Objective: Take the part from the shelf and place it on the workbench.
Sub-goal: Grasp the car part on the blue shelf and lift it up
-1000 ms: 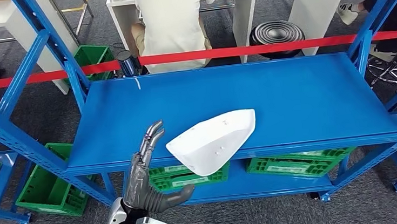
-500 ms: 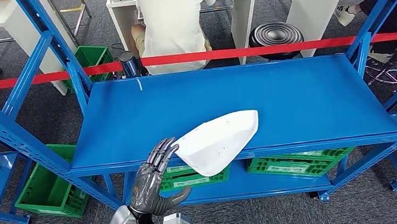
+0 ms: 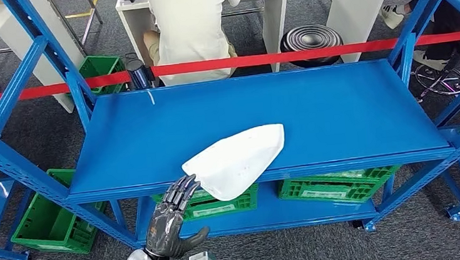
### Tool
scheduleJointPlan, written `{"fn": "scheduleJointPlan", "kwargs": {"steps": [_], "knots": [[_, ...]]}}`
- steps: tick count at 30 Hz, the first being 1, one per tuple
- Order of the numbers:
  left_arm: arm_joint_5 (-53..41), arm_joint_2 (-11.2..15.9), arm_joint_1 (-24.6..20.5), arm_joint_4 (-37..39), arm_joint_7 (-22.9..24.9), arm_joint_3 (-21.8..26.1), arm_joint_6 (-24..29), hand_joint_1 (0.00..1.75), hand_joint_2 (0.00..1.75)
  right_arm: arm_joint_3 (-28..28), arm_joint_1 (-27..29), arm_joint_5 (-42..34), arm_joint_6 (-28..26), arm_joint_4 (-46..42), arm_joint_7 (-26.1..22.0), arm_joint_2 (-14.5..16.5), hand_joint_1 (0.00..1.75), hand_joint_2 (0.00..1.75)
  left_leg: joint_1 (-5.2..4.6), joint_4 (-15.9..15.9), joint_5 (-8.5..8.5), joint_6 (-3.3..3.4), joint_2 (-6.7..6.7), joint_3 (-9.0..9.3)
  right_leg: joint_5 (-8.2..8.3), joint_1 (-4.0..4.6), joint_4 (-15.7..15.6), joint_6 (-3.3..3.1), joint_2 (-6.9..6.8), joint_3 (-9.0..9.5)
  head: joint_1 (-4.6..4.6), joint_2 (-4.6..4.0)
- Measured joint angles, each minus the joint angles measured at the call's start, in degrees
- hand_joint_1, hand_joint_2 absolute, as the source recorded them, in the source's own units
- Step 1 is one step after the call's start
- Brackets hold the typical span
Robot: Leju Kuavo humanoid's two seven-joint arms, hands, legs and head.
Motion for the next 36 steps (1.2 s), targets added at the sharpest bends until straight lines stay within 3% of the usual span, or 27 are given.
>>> {"fn": "scheduleJointPlan", "kwargs": {"steps": [3, 5, 8, 10, 11, 13, 14, 16, 20, 23, 25, 26, 27, 28, 30, 34, 36], "knots": [[-6.7, -1.0, 0.8, -0.6, -2.2, 3.0, 0.0, 0.0, 1.75, 0.1, 0.0, 0.0, -0.1, 0.0, 0.0, 0.0, 0.0, 0.0, -0.46, -1.7, 0.47, 0.53, 0.16, 0.47, 0.36, -0.11, -0.3, 0.66, -0.25, -0.09, 0.0, 0.0], [-13.2, -2.1, 1.2, -1.2, -5.2, 6.1, 0.1, 0.0, 1.75, 0.2, 0.0, 0.0, -0.3, 0.0, 0.0, 0.0, 0.0, 0.0, -0.31, -3.2, 1.48, 0.76, 0.2, 0.95, -0.37, -0.05, 0.9, 0.76, -0.37, -0.79, 0.07, 0.0], [-20.8, -4.4, 1.9, -2.2, -7.8, 11.1, 0.1, 0.0, 1.75, 0.2, 0.0, 0.0, -0.3, 0.0, 0.0, -0.3, 0.0, 0.0, -0.33, -4.1, 2.24, 0.96, 0.28, 0.98, -4.74, 0.02, 10.1, 0.16, -0.38, -5.02, 0.24, 0.0], [-24.2, -5.5, 2.8, -2.9, -7.8, 13.8, 0.1, 0.0, 1.75, 0.3, 0.2, 0.0, -0.4, 0.0, -0.1, -0.4, 0.0, 0.0, -0.42, -4.0, 2.25, 0.94, 0.32, 0.82, -5.98, -0.03, 14.2, 0.62, -0.39, -6.63, 0.26, 0.0], [-25.6, -6.0, 3.1, -3.3, -7.7, 14.8, 0.1, 0.0, 1.75, 0.3, 0.3, 0.0, -0.4, 0.0, -0.1, -0.5, 0.0, 0.0, -0.42, -3.9, 2.23, 0.9, 0.3, 0.79, -5.37, -0.12, 13.3, 1.15, -0.4, -5.95, 0.26, 0.0], [-27.3, -6.7, 3.5, -4.1, -7.3, 16.3, 0.1, 0.0, 1.75, 0.3, 0.3, 0.0, -0.5, -0.1, -0.2, -0.7, 0.0, 0.0, -0.39, -3.4, 2.0, 0.57, 0.23, 0.68, -2.73, -0.4, 6.0, 2.22, -0.49, -2.06, 0.29, 0.0], [-27.5, -7.0, 3.6, -4.4, -7.3, 16.8, 0.1, 0.0, 1.75, 0.3, 0.3, 0.0, -0.5, -0.1, -0.3, -0.8, 0.0, 0.0, -0.51, -2.9, 1.77, 0.24, 0.21, 0.47, -1.73, -0.39, 2.6, 2.28, -0.5, -0.34, 0.3, 0.0], [-27.8, -7.3, 3.8, -4.9, -7.2, 17.6, 0.1, 0.0, 1.75, 0.3, 0.2, 0.0, -0.5, -0.1, -0.3, -0.9, 0.0, 0.0, -0.72, -2.0, 1.42, -0.4, 0.17, -0.06, -0.99, -0.23, -0.5, 1.5, -0.46, 1.2, 0.24, 0.0], [-28.0, -7.6, 4.0, -5.7, -6.9, 18.6, 0.1, 0.0, 1.75, 0.4, 0.3, 0.0, -0.5, -0.3, -0.4, -1.0, 0.0, 0.0, -0.46, -0.4, 0.36, -1.39, 0.07, -0.91, -0.59, -0.47, -0.5, 0.1, -0.31, 1.1, 0.1, 0.0], [-28.9, -7.5, 4.0, -5.9, -5.2, 18.8, 0.1, 0.0, 1.75, 0.4, 0.1, 0.0, -0.4, -0.3, -0.4, -0.9, 0.0, 0.0, 0.2, 8.4, -4.53, -2.68, -0.01, -4.86, -0.46, -0.62, -0.6, -0.37, -0.31, 0.99, -0.11, 0.0], [-29.7, -7.2, 4.0, -5.7, -3.4, 18.6, 0.1, 0.0, 1.75, 0.5, 0.0, 0.0, 0.0, -0.2, -0.4, -0.8, 0.0, 0.0, 0.6, 13.5, -6.03, -3.06, -0.01, -7.33, -0.42, -0.52, -0.6, -0.45, -0.29, 0.9, -0.1, 0.0], [-29.9, -7.0, 3.9, -5.5, -2.6, 18.5, 0.1, 0.0, 1.75, 0.6, -0.1, 0.0, 0.4, 0.0, -0.4, -0.7, 0.0, 0.0, 0.69, 13.4, -5.28, -3.01, -0.02, -7.29, -0.4, -0.48, -0.6, -0.49, -0.25, 0.91, -0.1, 0.0], [-30.0, -6.7, 3.7, -5.1, -2.0, 18.3, 0.1, 0.0, 1.75, 0.7, -0.3, 0.0, 0.7, 0.2, -0.4, -0.5, 0.0, 0.0, 0.71, 11.1, -3.61, -2.78, -0.05, -6.17, -0.39, -0.42, -0.6, -0.5, -0.2, 0.95, -0.11, 0.0], [-29.9, -6.5, 3.3, -4.7, -1.6, 18.1, 0.1, 0.0, 1.75, 0.8, -0.5, 0.0, 1.0, 0.4, -0.4, -0.3, 0.0, 0.0, 0.64, 7.3, -1.5, -2.34, -0.12, -4.31, -0.38, -0.39, -0.6, -0.5, -0.15, 1.0, -0.11, 0.0], [-29.5, -6.0, 2.3, -3.6, -1.4, 17.7, 0.1, 0.0, 1.75, 0.9, -0.7, 0.0, 1.5, 0.9, -0.3, 0.1, 0.0, 0.0, 0.33, 0.6, 0.9, -1.41, -0.19, -1.01, -0.29, -0.24, -0.6, -0.34, -0.11, 0.96, -0.07, 0.0], [-29.1, -5.3, 0.9, -1.2, -1.9, 16.9, 0.1, 0.0, 1.75, 0.9, -1.0, 0.0, 2.0, 1.7, 0.1, 0.9, 0.0, 0.0, -0.24, -2.7, 1.63, -0.34, -0.06, 0.16, 0.21, -0.27, -1.1, 0.6, -0.24, 0.77, -0.01, 0.0], [-29.3, -5.2, 0.1, 0.1, -2.0, 16.1, 0.1, 0.0, 1.75, 0.9, -0.9, 0.0, 1.8, 1.9, 0.2, 1.0, 0.0, 0.0, -0.07, -4.5, 2.69, 0.28, 0.06, 0.89, -0.88, -0.05, 0.6, 0.55, -0.31, -0.18, 0.1, 0.0]]}}
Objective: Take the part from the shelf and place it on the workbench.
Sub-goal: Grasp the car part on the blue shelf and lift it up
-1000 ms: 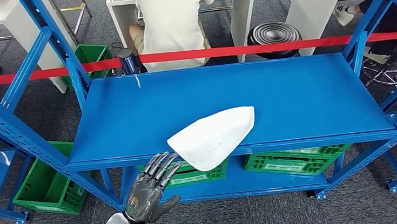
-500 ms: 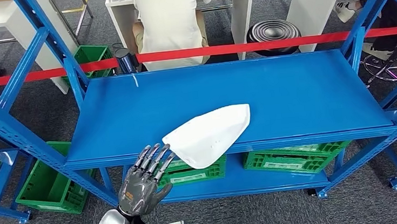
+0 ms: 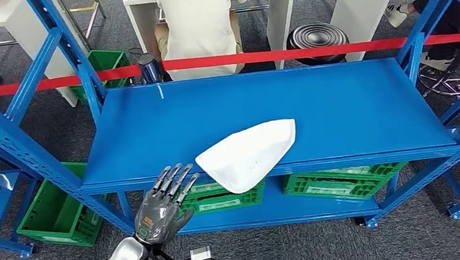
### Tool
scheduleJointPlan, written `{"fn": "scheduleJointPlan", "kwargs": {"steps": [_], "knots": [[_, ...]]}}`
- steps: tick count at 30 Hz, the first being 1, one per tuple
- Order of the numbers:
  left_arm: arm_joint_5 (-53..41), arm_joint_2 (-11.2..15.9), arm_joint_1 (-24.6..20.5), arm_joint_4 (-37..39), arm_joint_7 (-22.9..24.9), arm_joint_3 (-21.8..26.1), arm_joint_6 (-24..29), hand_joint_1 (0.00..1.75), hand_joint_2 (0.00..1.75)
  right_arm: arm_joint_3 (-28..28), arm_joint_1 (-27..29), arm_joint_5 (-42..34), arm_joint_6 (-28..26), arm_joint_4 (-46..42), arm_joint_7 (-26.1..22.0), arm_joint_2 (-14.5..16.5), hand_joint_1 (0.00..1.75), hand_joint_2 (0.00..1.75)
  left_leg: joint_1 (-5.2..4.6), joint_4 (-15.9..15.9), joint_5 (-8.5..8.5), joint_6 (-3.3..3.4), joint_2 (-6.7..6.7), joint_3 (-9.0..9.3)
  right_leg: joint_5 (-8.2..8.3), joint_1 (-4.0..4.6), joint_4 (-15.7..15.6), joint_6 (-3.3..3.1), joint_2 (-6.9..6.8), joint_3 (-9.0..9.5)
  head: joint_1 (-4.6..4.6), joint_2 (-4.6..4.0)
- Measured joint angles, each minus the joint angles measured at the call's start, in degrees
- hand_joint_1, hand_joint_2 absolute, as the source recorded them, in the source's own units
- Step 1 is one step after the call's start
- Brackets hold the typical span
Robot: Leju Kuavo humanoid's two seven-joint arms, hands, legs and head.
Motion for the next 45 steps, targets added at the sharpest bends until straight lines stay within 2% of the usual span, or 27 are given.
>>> {"fn": "scheduleJointPlan", "kwargs": {"steps": [3, 4, 5, 6, 8, 10, 13, 15, 18, 19, 20, 21, 23, 24, 26, 29, 30, 31, 33, 34, 35, 36, 37, 39, 41, 43, 45], "knots": [[-0.9, 0.4, -1.1, 2.2, 0.8, -1.6, 0.0, 0.0, 1.75, 0.0, 0.1, 0.0, -0.6, 0.2, -0.1, 0.1, 0.0, 0.0, -0.1, -0.8, 0.6, 0.43, 0.13, 0.06, -4.15, 0.11, 9.8, -0.81, 0.02, -4.77, 0.13, 0.0], [-1.3, 0.6, -1.3, 2.9, 1.2, -2.2, 0.0, 0.0, 1.75, 0.1, 0.1, 0.0, -0.7, 0.2, -0.2, 0.2, 0.0, 0.0, -0.18, -0.7, 0.6, 0.42, 0.14, -0.05, -4.84, 0.1, 12.3, -0.72, 0.01, -5.96, 0.14, 0.0], [-1.6, 1.0, -1.4, 3.4, 1.7, -2.9, 0.0, 0.0, 1.75, 0.1, 0.1, 0.0, -0.9, 0.3, -0.4, 0.2, 0.0, 0.0, -0.23, -0.6, 0.59, 0.41, 0.14, -0.11, -4.68, 0.08, 12.8, -0.39, 0.0, -6.17, 0.14, 0.0], [-1.9, 1.4, -1.7, 3.8, 2.2, -3.5, 0.0, 0.0, 1.75, 0.1, 0.1, 0.0, -0.9, 0.3, -0.7, 0.3, 0.0, 0.0, -0.23, -0.5, 0.54, 0.33, 0.13, -0.15, -3.72, 0.03, 11.1, 0.11, -0.02, -5.29, 0.15, 0.0], [-2.3, 2.3, -2.6, 4.7, 3.3, -4.9, 0.0, 0.0, 1.75, 0.2, -0.1, 0.0, -0.3, 0.6, -1.3, 0.4, 0.0, 0.0, -0.28, 0.3, 0.2, -0.14, 0.11, -0.38, -0.91, -0.11, 3.5, 0.97, -0.13, -1.4, 0.17, 0.0], [-2.5, 3.2, -3.5, 5.5, 4.2, -6.2, 0.0, 0.0, 1.75, 0.3, -0.5, 0.0, 1.0, 1.2, -1.8, 0.8, 0.0, 0.0, -0.49, 1.3, -0.31, -0.82, 0.09, -0.86, 0.65, -0.07, -1.5, 0.74, -0.08, 1.14, 0.11, 0.0], [-2.9, 4.5, -4.5, 6.2, 5.1, -7.9, 0.0, 0.0, 1.75, 0.6, -0.9, 0.2, 3.4, 2.8, -2.0, 1.8, 0.0, 0.0, -0.33, 1.9, -0.53, -1.36, 0.09, -1.23, 0.94, 0.03, -2.0, -0.13, 0.07, 1.33, 0.05, 0.0], [-3.0, 5.4, -5.2, 6.7, 5.7, -9.0, 0.0, 0.0, 1.75, 0.9, -1.2, 0.6, 5.1, 4.1, -2.1, 2.6, 0.0, 0.0, 0.04, 3.9, -2.0, -2.01, 0.01, -2.1, 1.11, -0.29, -2.1, -0.69, 0.08, 1.37, -0.03, 0.0], [-3.0, 6.5, -6.5, 7.6, 6.4, -10.3, 0.0, 0.0, 1.75, 1.4, -2.0, 1.0, 7.1, 6.5, -2.1, 4.2, 0.0, 0.0, 0.69, 13.9, -7.05, -3.28, -0.09, -6.66, 1.21, -0.34, -2.1, -1.26, 0.11, 1.3, -0.14, 0.0], [-3.1, 6.8, -6.7, 7.9, 6.6, -10.8, 0.0, 0.0, 1.75, 1.6, -2.2, 1.0, 7.7, 7.4, -2.1, 4.8, 0.0, 0.0, 0.88, 16.8, -7.87, -3.49, -0.09, -8.06, 1.2, -0.32, -2.1, -1.26, 0.14, 1.28, -0.16, 0.0], [-3.2, 7.0, -6.9, 8.2, 6.9, -11.2, 0.0, 0.0, 1.75, 1.7, -2.4, 1.0, 8.3, 8.4, -2.1, 5.4, 0.0, 0.0, 1.03, 17.8, -7.63, -3.57, -0.09, -8.65, 1.19, -0.3, -2.1, -1.26, 0.16, 1.3, -0.16, 0.0], [-3.4, 7.2, -7.3, 8.5, 7.1, -11.7, 0.0, 0.0, 1.75, 1.8, -2.5, 1.0, 8.9, 9.4, -2.2, 6.0, 0.0, 0.0, 1.13, 16.6, -6.35, -3.5, -0.09, -8.2, 1.19, -0.29, -2.1, -1.26, 0.2, 1.33, -0.16, 0.0], [-4.0, 7.6, -8.2, 8.7, 7.8, -12.5, 0.0, 0.0, 1.75, 1.9, -2.9, 1.0, 9.8, 11.0, -2.5, 7.0, 0.0, 0.0, 1.14, 9.2, -2.34, -2.94, -0.22, -4.87, 1.19, -0.27, -2.1, -1.23, 0.28, 1.44, -0.16, 0.0], [-4.3, 7.9, -8.7, 8.8, 8.2, -12.8, 0.0, 0.0, 1.75, 1.9, -3.1, 1.0, 10.1, 11.7, -2.6, 7.5, 0.0, 0.0, 1.01, 5.6, -0.99, -2.61, -0.3, -3.17, 1.21, -0.14, -2.1, -1.18, 0.31, 1.39, -0.15, 0.0], [-5.0, 8.2, -9.4, 8.8, 8.9, -13.4, 0.0, 0.0, 1.75, 1.9, -3.4, 1.0, 10.5, 12.9, -2.7, 8.3, 0.0, 0.0, 0.67, 2.2, -0.28, -2.15, -0.4, -1.66, 1.34, -0.01, -2.2, -0.93, 0.32, 1.14, -0.13, 0.0], [-5.6, 8.6, -9.9, 8.8, 9.4, -14.3, 0.0, 0.0, 1.75, 1.9, -3.7, 1.0, 10.7, 14.4, -2.7, 9.5, 0.0, 0.0, 0.45, 1.1, 0.12, -1.42, -0.28, -1.4, 1.46, -0.02, -2.3, -0.1, 0.28, 0.86, -0.09, 0.0], [-5.6, 8.7, -10.2, 8.9, 9.5, -14.5, 0.0, 0.0, 1.75, 1.9, -3.7, 0.9, 10.8, 14.9, -2.6, 9.9, 0.0, 0.0, 0.51, 0.6, 0.49, -1.03, -0.21, -1.17, 0.96, 0.03, -1.4, -0.03, 0.23, 0.4, -0.03, 0.0], [-5.7, 8.8, -10.6, 8.9, 9.5, -14.8, 0.0, 0.0, 1.75, 1.9, -3.8, 0.9, 10.9, 15.4, -2.6, 10.2, 0.0, 0.0, 0.6, 0.0, 0.83, -0.7, -0.16, -0.99, -0.09, 0.09, 0.6, -0.21, 0.19, -0.65, 0.04, 0.0], [-5.7, 8.8, -11.2, 9.2, 9.6, -15.5, 0.0, 0.0, 1.75, 1.9, -3.8, 0.8, 11.3, 16.4, -2.5, 10.9, 0.0, 0.0, 0.52, -0.3, 1.08, -0.37, -0.14, -1.03, -3.2, 0.14, 7.9, -0.74, 0.15, -4.16, 0.13, 0.0], [-5.8, 8.9, -11.4, 9.5, 9.6, -15.9, 0.0, 0.0, 1.75, 1.9, -3.8, 0.8, 11.4, 16.9, -2.5, 11.2, 0.0, 0.0, 0.42, -0.2, 1.09, -0.34, -0.15, -1.1, -4.36, 0.13, 11.4, -0.76, 0.15, -5.87, 0.14, 0.0], [-5.9, 8.9, -11.5, 9.7, 9.7, -16.2, 0.0, 0.0, 1.75, 1.9, -3.7, 0.7, 11.5, 17.4, -2.5, 11.6, 0.0, 0.0, 0.34, -0.2, 1.08, -0.34, -0.15, -1.13, -4.74, 0.1, 13.3, -0.54, 0.15, -6.79, 0.14, 0.0], [-5.9, 8.9, -11.6, 9.9, 9.7, -16.5, 0.0, 0.0, 1.75, 1.9, -3.7, 0.7, 11.6, 17.8, -2.5, 11.8, 0.0, 0.0, 0.3, -0.1, 1.06, -0.37, -0.15, -1.15, -4.14, 0.07, 12.8, -0.09, 0.12, -6.5, 0.14, 0.0], [-6.0, 8.9, -11.7, 10.1, 9.7, -16.7, 0.0, 0.0, 1.75, 1.9, -3.7, 0.7, 11.6, 18.2, -2.5, 12.0, 0.0, 0.0, 0.3, 0.1, 0.99, -0.46, -0.16, -1.15, -2.84, 0.0, 10.1, 0.46, 0.07, -5.14, 0.14, 0.0], [-6.0, 8.9, -12.0, 10.4, 9.8, -17.1, 0.0, 0.0, 1.75, 1.9, -3.8, 0.6, 11.6, 18.8, -2.5, 12.3, 0.0, 0.0, 0.17, 0.9, 0.61, -0.93, -0.19, -1.37, -0.08, -0.07, 2.4, 1.14, -0.06, -1.22, 0.15, 0.0], [-6.1, 9.0, -12.5, 10.6, 10.0, -17.4, 0.0, 0.0, 1.75, 1.9, -4.0, 0.5, 11.6, 19.4, -2.5, 12.9, 0.0, 0.0, -0.05, 1.6, 0.21, -1.52, -0.2, -1.79, 1.0, 0.03, -1.4, 0.61, -0.04, 0.67, 0.04, 0.0], [-6.4, 9.0, -12.9, 10.8, 10.4, -17.8, 0.0, 0.0, 1.75, 1.9, -4.0, 0.4, 11.7, 20.1, -2.6, 13.6, 0.0, 0.0, 0.07, 2.0, 0.13, -1.88, -0.19, -2.02, 1.17, 0.19, -1.7, -0.26, 0.08, 0.75, -0.04, 0.0], [-6.7, 9.0, -13.3, 11.0, 11.0, -18.2, 0.0, 0.0, 1.75, 1.8, -4.0, 0.3, 12.0, 20.8, -2.7, 14.2, 0.0, 0.0, 0.4, 2.9, -0.66, -2.38, -0.21, -2.44, 1.34, 0.02, -1.8, -0.78, 0.13, 0.81, -0.07, 0.0]]}}
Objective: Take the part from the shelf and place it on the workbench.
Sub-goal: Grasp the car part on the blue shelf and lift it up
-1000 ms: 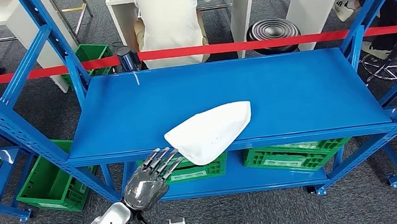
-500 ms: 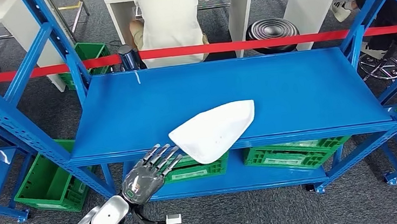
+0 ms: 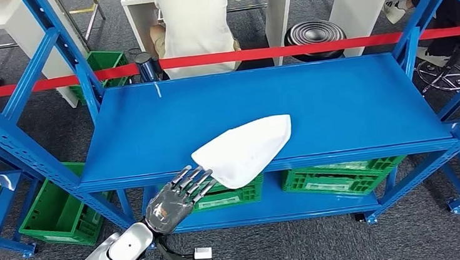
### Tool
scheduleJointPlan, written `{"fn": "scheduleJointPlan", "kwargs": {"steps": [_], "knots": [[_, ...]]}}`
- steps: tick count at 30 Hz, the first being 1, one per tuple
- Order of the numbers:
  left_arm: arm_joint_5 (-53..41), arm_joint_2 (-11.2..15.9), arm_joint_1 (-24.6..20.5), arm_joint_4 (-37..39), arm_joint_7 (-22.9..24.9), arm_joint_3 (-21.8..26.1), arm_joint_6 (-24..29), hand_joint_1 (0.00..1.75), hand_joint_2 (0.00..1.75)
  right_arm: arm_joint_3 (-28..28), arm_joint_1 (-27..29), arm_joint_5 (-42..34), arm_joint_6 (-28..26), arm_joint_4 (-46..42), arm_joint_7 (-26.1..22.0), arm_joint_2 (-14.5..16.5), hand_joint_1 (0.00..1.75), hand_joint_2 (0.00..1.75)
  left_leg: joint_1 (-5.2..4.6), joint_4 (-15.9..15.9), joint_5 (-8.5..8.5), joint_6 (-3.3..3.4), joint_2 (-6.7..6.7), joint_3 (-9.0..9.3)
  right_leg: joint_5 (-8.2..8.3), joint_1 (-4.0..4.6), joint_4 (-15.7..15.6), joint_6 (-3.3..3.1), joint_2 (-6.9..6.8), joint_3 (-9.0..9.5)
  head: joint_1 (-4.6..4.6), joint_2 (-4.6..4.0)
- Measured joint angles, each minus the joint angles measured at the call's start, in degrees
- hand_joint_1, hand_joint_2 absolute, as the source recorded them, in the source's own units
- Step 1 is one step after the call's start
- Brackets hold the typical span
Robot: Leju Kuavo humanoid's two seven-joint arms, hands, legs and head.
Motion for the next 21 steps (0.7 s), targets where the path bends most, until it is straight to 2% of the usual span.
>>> {"fn": "scheduleJointPlan", "kwargs": {"steps": [2, 4, 5, 6, 7, 9, 10, 11, 13, 15, 17, 19, 20, 21], "knots": [[-0.2, -0.1, -0.5, 0.3, 0.8, -0.4, 0.0, 0.0, 1.75, -0.1, 0.0, 0.0, 0.4, 0.6, -0.2, 0.4, 0.0, 0.0, 0.33, 4.9, -2.99, -0.78, 0.0, -2.13, 0.09, -0.21, -0.1, -0.43, 0.01, 0.03, -0.09, 0.0], [-0.4, -0.2, -0.9, 0.8, 1.5, -0.8, 0.0, 0.0, 1.75, -0.1, 0.0, 0.0, 0.7, 1.2, -0.3, 0.6, 0.0, 0.0, 0.64, 12.6, -6.43, -1.39, 0.01, -5.61, 0.08, -0.15, -0.1, -0.63, 0.01, -0.01, -0.13, 0.0], [-0.4, -0.3, -1.0, 1.0, 1.8, -1.0, 0.0, 0.0, 1.75, -0.1, 0.0, 0.0, 0.7, 1.4, -0.3, 0.7, 0.0, 0.0, 0.74, 15.2, -7.09, -1.5, 0.02, -6.8, 0.08, -0.12, -0.1, -0.62, 0.03, -0.01, -0.13, 0.0], [-0.4, -0.3, -1.1, 1.3, 2.0, -1.1, 0.0, 0.0, 1.75, -0.1, 0.0, 0.0, 0.7, 1.6, -0.3, 0.8, 0.0, 0.0, 0.79, 15.5, -6.56, -1.46, 0.02, -6.96, 0.07, -0.1, 0.0, -0.61, 0.09, 0.03, -0.14, 0.0], [-0.4, -0.3, -1.2, 1.5, 2.2, -1.3, 0.0, 0.0, 1.75, -0.1, 0.0, 0.0, 0.7, 1.8, -0.4, 0.9, 0.0, 0.0, 0.8, 13.5, -5.02, -1.27, 0.01, -6.04, 0.06, -0.08, 0.0, -0.6, 0.16, 0.1, -0.14, 0.0], [-0.5, -0.4, -2.0, 1.7, 2.5, -1.6, 0.0, 0.0, 1.75, -0.1, 0.0, 0.0, 0.7, 2.0, -0.4, 1.2, 0.0, 0.0, 0.66, 5.5, -1.14, -0.42, -0.09, -2.22, 0.06, -0.02, -0.1, -0.56, 0.3, 0.23, -0.11, 0.0], [-0.6, -0.4, -2.4, 1.8, 2.6, -1.7, 0.0, 0.0, 1.75, -0.1, 0.0, 0.1, 0.8, 2.0, -0.5, 1.3, 0.0, 0.0, 0.5, 2.2, 0.01, 0.02, -0.14, -0.64, 0.1, 0.14, -0.1, -0.49, 0.33, 0.18, -0.07, 0.0], [-0.7, -0.4, -2.7, 1.9, 2.8, -1.8, 0.0, 0.0, 1.75, -0.1, -0.1, 0.1, 0.8, 2.1, -0.5, 1.4, 0.0, 0.0, 0.28, 0.1, 0.51, 0.39, -0.19, 0.29, 0.16, 0.18, -0.1, -0.37, 0.32, 0.05, -0.04, 0.0], [-1.0, -0.4, -3.1, 2.1, 3.0, -2.0, 0.0, 0.0, 1.75, -0.1, 0.0, 0.1, 0.9, 2.2, -0.5, 1.6, 0.0, 0.0, -0.13, -1.0, 0.44, 0.81, -0.16, 0.52, 0.39, 0.2, -0.3, 0.03, 0.3, -0.14, -0.04, 0.0], [-1.3, -0.6, -3.3, 2.3, 3.3, -2.3, 0.0, 0.0, 1.75, -0.1, 0.0, 0.2, 1.1, 2.3, -0.5, 1.6, 0.0, 0.0, 0.04, -2.2, 1.07, 1.4, -0.01, 1.08, 0.17, 0.11, -0.1, 0.38, 0.21, -0.45, 0.0, 0.0], [-1.5, -0.8, -3.9, 2.6, 3.5, -2.6, 0.0, 0.0, 1.75, -0.1, 0.0, 0.2, 1.3, 2.4, -0.5, 1.6, 0.0, 0.0, 0.29, -3.4, 1.79, 1.99, 0.13, 1.61, -1.8, 0.23, 3.8, 0.11, 0.09, -2.43, 0.11, 0.0], [-1.5, -0.9, -4.3, 3.0, 3.6, -2.9, 0.0, 0.0, 1.75, -0.1, 0.0, 0.2, 1.4, 2.5, -0.5, 1.5, 0.0, 0.0, 0.09, -3.4, 1.92, 2.15, 0.16, 1.49, -4.79, 0.28, 11.4, -0.34, 0.06, -6.1, 0.19, 0.0], [-1.5, -0.9, -4.3, 3.3, 3.6, -3.1, 0.0, 0.0, 1.75, -0.1, 0.0, 0.2, 1.5, 2.6, -0.5, 1.5, 0.0, 0.0, 0.01, -3.4, 1.91, 2.15, 0.16, 1.44, -5.65, 0.28, 14.3, -0.27, 0.06, -7.54, 0.22, 0.0], [-1.5, -0.9, -4.3, 3.6, 3.6, -3.3, 0.0, 0.0, 1.75, -0.1, 0.0, 0.2, 1.5, 2.6, -0.5, 1.4, 0.0, 0.0, -0.05, -3.3, 1.9, 2.13, 0.16, 1.4, -5.73, 0.27, 15.5, 0.01, 0.05, -8.11, 0.21, 0.0]]}}
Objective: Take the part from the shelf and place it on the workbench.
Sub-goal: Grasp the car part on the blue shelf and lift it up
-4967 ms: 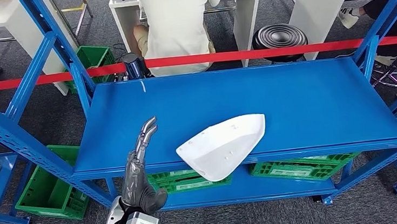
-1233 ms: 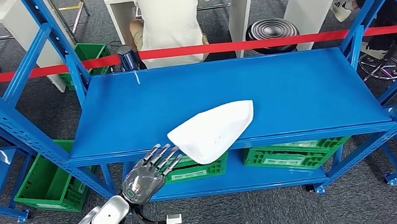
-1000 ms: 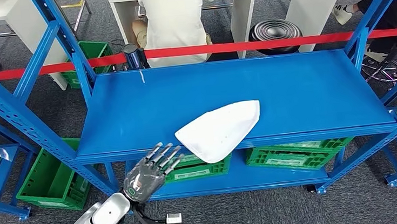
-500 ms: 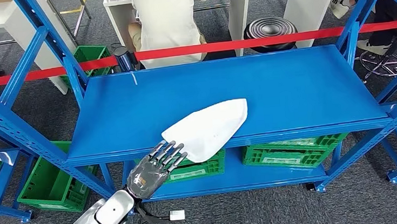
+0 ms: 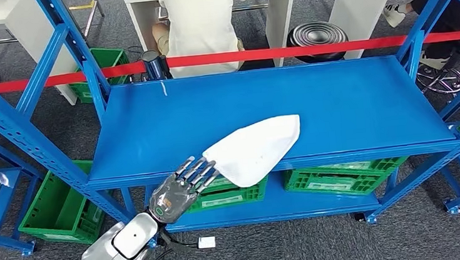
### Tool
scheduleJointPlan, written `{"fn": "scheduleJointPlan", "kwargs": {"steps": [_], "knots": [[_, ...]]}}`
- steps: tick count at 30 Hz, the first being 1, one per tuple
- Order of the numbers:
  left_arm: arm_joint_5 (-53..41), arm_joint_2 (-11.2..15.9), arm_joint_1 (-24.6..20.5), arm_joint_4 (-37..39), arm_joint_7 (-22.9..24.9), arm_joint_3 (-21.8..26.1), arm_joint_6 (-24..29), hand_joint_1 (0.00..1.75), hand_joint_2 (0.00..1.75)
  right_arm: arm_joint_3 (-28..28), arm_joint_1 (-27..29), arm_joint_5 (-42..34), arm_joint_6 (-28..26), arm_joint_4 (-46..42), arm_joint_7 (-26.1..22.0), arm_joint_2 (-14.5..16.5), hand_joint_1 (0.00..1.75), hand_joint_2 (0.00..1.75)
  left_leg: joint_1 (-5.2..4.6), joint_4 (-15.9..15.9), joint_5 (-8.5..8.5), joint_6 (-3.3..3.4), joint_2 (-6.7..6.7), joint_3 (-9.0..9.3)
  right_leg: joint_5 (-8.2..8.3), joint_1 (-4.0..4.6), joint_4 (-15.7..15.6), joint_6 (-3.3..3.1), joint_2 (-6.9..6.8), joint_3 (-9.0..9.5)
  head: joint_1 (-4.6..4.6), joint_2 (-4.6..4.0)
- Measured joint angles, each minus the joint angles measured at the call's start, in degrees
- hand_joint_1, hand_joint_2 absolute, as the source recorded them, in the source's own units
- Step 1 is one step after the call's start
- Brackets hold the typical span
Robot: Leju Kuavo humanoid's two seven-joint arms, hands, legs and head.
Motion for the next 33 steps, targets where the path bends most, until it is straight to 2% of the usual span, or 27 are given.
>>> {"fn": "scheduleJointPlan", "kwargs": {"steps": [1, 3, 4, 5, 8, 10, 11, 13, 14, 15, 16, 17, 19, 21, 23, 24, 26, 28, 29, 30, 31, 32, 33], "knots": [[0.0, 0.0, -0.1, 0.3, 0.0, -0.2, 0.0, 0.0, 1.75, 0.0, 0.0, 0.0, 0.0, 0.1, 0.0, 0.0, 0.0, 0.0, -0.02, 0.1, -0.04, -0.06, -0.02, -0.01, 0.87, -0.02, -1.4, 0.47, -0.02, 0.67, 0.01, 0.0], [0.0, 0.0, -0.3, 0.6, 0.0, -0.4, 0.0, 0.0, 1.75, 0.0, 0.0, 0.1, 0.0, 0.2, 0.0, -0.1, 0.0, 0.0, -0.02, 0.7, -0.31, -0.43, -0.09, -0.12, 3.79, -0.11, -9.0, 1.33, -0.18, 4.44, 0.02, 0.0], [0.0, 0.0, -0.5, 0.8, 0.1, -0.5, 0.0, 0.0, 1.75, 0.0, -0.1, 0.1, 0.0, 0.3, 0.0, -0.1, 0.0, 0.0, -0.17, 1.2, -0.57, -0.74, -0.14, -0.31, 4.96, -0.11, -12.5, 1.34, -0.22, 6.24, 0.0, 0.0], [0.0, 0.0, -0.8, 0.9, 0.1, -0.6, 0.0, 0.0, 1.75, 0.0, -0.1, 0.2, 0.0, 0.3, 0.0, -0.2, 0.0, 0.0, -0.32, 1.6, -0.78, -1.03, -0.16, -0.53, 5.62, -0.09, -14.7, 1.12, -0.24, 7.33, -0.05, 0.0], [0.2, 0.0, -1.2, 1.4, 0.4, -0.9, 0.0, 0.0, 1.75, 0.0, -0.2, 0.3, 0.1, 0.4, 0.1, 0.0, 0.0, 0.0, -0.33, 2.2, -1.03, -1.49, -0.17, -0.94, 6.03, 0.05, -15.6, 0.14, -0.1, 7.77, -0.16, 0.0], [0.1, 0.0, -1.6, 1.6, 0.6, -1.2, 0.0, 0.0, 1.75, -0.1, -0.3, 0.3, 0.2, 0.6, 0.1, 0.3, 0.0, 0.0, -0.04, 3.7, -2.17, -2.03, -0.16, -1.65, 6.17, -0.15, -15.6, -0.32, -0.05, 7.86, -0.22, 0.0], [0.1, 0.0, -1.9, 1.8, 0.7, -1.3, 0.0, 0.0, 1.75, -0.1, -0.4, 0.4, 0.2, 0.8, 0.1, 0.4, 0.0, 0.0, 0.11, 5.8, -3.53, -2.43, -0.16, -2.63, 6.21, -0.28, -15.7, -0.54, -0.04, 7.9, -0.27, 0.0], [0.1, 0.0, -2.4, 2.2, 0.7, -1.5, 0.0, 0.0, 1.75, -0.2, -0.6, 0.5, 0.3, 1.1, 0.1, 0.6, 0.0, 0.0, 0.43, 12.6, -6.93, -3.11, -0.15, -5.7, 6.2, -0.15, -15.7, -0.76, -0.04, 7.88, -0.37, 0.0], [0.1, -0.1, -2.5, 2.5, 0.7, -1.7, 0.0, 0.0, 1.75, -0.2, -0.6, 0.5, 0.3, 1.2, 0.1, 0.7, 0.0, 0.0, 0.57, 15.9, -8.13, -3.29, -0.15, -7.23, 6.18, -0.07, -15.7, -0.81, -0.03, 7.86, -0.37, 0.0], [0.1, -0.1, -2.5, 2.8, 0.6, -1.8, 0.0, 0.0, 1.75, -0.3, -0.7, 0.5, 0.5, 1.4, 0.1, 0.7, 0.0, 0.0, 0.66, 17.7, -8.39, -3.3, -0.15, -8.14, 6.17, 0.01, -15.6, -0.82, 0.01, 7.87, -0.37, 0.0], [0.1, -0.1, -2.6, 3.1, 0.6, -2.0, 0.0, 0.0, 1.75, -0.3, -0.7, 0.6, 0.6, 1.6, 0.1, 0.8, 0.0, 0.0, 0.69, 17.6, -7.64, -3.16, -0.15, -8.13, 6.17, 0.1, -15.6, -0.83, 0.07, 7.91, -0.38, 0.0], [0.1, -0.1, -2.7, 3.3, 0.6, -2.2, 0.0, 0.0, 1.75, -0.3, -0.7, 0.6, 0.7, 1.7, 0.1, 0.9, 0.0, 0.0, 0.67, 15.3, -6.01, -2.85, -0.16, -7.12, 6.16, 0.18, -15.6, -0.83, 0.14, 7.98, -0.38, 0.0], [0.1, -0.1, -3.2, 3.6, 0.6, -2.4, 0.0, 0.0, 1.75, -0.4, -0.8, 0.7, 0.9, 1.8, 0.1, 1.1, 0.0, 0.0, 0.41, 7.8, -2.4, -1.75, -0.2, -3.51, 6.17, 0.34, -15.7, -0.8, 0.25, 8.05, -0.32, 0.0], [0.2, -0.1, -3.8, 3.8, 0.6, -2.6, 0.0, 0.0, 1.75, -0.4, -0.9, 0.8, 1.1, 2.0, 0.1, 1.3, 0.0, 0.0, -0.1, 3.1, -1.22, -0.83, -0.22, -1.36, 6.26, 0.36, -15.8, -0.62, 0.24, 7.84, -0.26, 0.0], [0.5, -0.2, -4.1, 4.1, 0.6, -2.8, 0.0, 0.0, 1.75, -0.4, -1.0, 0.9, 1.2, 2.1, 0.2, 1.4, 0.0, 0.0, -0.5, 2.1, -1.31, -0.39, -0.18, -1.05, 6.52, 0.31, -16.1, -0.2, 0.2, 7.76, -0.28, 0.0], [0.6, -0.4, -4.2, 4.2, 0.5, -2.9, 0.0, 0.0, 1.75, -0.4, -1.0, 1.0, 1.2, 2.2, 0.3, 1.4, 0.0, 0.0, -0.4, 1.4, -0.97, -0.24, -0.11, -0.62, 6.54, 0.3, -16.2, 0.01, 0.15, 7.74, -0.26, 0.0], [1.0, -0.7, -4.6, 4.4, 0.2, -2.9, 0.0, 0.0, 1.75, -0.4, -1.0, 1.2, 1.5, 2.5, 0.4, 1.5, 0.0, 0.0, -0.13, -0.3, -0.04, 0.24, 0.04, 0.42, 5.46, 0.46, -14.2, 0.07, 0.06, 6.74, -0.19, 0.0], [1.2, -1.1, -5.0, 4.6, -0.3, -2.9, 0.0, 0.0, 1.75, -0.4, -1.0, 1.3, 1.8, 2.9, 0.5, 1.5, 0.0, 0.0, -0.11, -1.0, 0.43, 0.51, 0.09, 0.79, 2.75, 0.44, -7.6, -0.18, 0.01, 3.37, -0.12, 0.0], [1.2, -1.3, -5.1, 4.7, -0.6, -2.9, 0.0, 0.0, 1.75, -0.4, -1.0, 1.3, 1.9, 3.2, 0.5, 1.5, 0.0, 0.0, -0.17, -1.0, 0.45, 0.54, 0.08, 0.71, 1.56, 0.37, -3.8, -0.13, 0.01, 1.45, -0.11, 0.0], [1.2, -1.4, -5.0, 4.9, -1.0, -2.9, 0.0, 0.0, 1.75, -0.5, -1.0, 1.3, 2.0, 3.4, 0.6, 1.5, 0.0, 0.0, -0.21, -0.9, 0.41, 0.51, 0.08, 0.66, 1.03, 0.27, -1.4, 0.16, 0.0, 0.12, -0.1, 0.0], [1.2, -1.4, -5.0, 5.0, -1.3, -2.9, 0.0, 0.0, 1.75, -0.5, -0.9, 1.3, 2.1, 3.6, 0.6, 1.5, 0.0, 0.0, -0.22, -0.8, 0.35, 0.44, 0.07, 0.63, 1.34, 0.14, -1.0, 0.65, -0.01, -0.15, -0.1, 0.0], [1.2, -1.5, -4.9, 5.1, -1.5, -2.9, 0.0, 0.0, 1.75, -0.5, -0.9, 1.3, 2.1, 3.8, 0.6, 1.5, 0.0, 0.0, -0.18, -0.6, 0.25, 0.29, 0.04, 0.6, 2.48, -0.03, -3.1, 1.28, -0.06, 0.79, -0.1, 0.0], [1.3, -1.5, -5.0, 5.1, -1.7, -2.8, 0.0, 0.0, 1.75, -0.5, -0.9, 1.4, 2.1, 4.0, 0.6, 1.5, 0.0, 0.0, -0.13, -0.3, 0.06, 0.03, 0.0, 0.54, 4.06, -0.26, -7.0, 1.96, -0.15, 2.71, -0.09, 0.0]]}}
